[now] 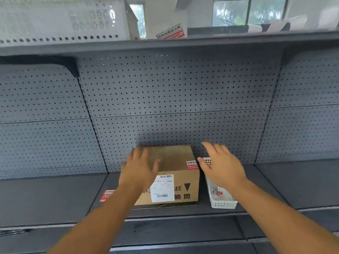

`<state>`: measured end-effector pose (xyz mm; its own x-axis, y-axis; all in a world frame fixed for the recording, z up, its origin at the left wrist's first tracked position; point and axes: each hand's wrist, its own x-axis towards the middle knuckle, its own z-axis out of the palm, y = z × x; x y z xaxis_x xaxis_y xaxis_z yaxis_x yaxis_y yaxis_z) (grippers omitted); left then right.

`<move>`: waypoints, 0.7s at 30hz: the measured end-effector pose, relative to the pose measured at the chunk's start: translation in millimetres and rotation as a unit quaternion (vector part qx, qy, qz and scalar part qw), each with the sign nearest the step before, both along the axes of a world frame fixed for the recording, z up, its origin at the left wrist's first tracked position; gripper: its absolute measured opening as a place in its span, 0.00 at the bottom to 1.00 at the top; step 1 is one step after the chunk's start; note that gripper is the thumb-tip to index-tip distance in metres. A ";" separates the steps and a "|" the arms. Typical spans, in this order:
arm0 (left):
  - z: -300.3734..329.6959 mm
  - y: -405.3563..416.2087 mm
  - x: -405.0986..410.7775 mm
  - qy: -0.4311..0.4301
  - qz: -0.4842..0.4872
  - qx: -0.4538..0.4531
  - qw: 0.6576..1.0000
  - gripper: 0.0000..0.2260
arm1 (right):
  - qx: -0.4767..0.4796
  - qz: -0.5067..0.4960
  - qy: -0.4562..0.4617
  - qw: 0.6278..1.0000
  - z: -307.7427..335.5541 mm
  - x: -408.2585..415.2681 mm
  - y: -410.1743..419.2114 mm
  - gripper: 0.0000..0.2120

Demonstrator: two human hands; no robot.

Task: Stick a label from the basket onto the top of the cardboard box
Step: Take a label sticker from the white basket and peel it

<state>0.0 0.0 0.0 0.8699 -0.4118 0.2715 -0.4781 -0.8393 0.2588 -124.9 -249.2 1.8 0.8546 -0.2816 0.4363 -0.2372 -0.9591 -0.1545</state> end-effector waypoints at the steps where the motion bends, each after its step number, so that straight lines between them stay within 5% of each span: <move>1: -3.4 -1.6 6.8 0.009 -0.002 -0.006 1.000 0.28 | 0.004 -0.002 0.001 1.000 -2.9 7.4 -1.7 0.28; 10: -43.7 -2.2 73.0 -0.012 -0.034 0.031 0.999 0.26 | 0.018 -0.028 0.019 0.999 -45.3 60.5 -1.3 0.27; 21: -67.6 3.8 95.6 0.011 -0.027 0.015 0.999 0.28 | -0.003 0.057 -0.004 0.998 -69.0 64.3 0.8 0.16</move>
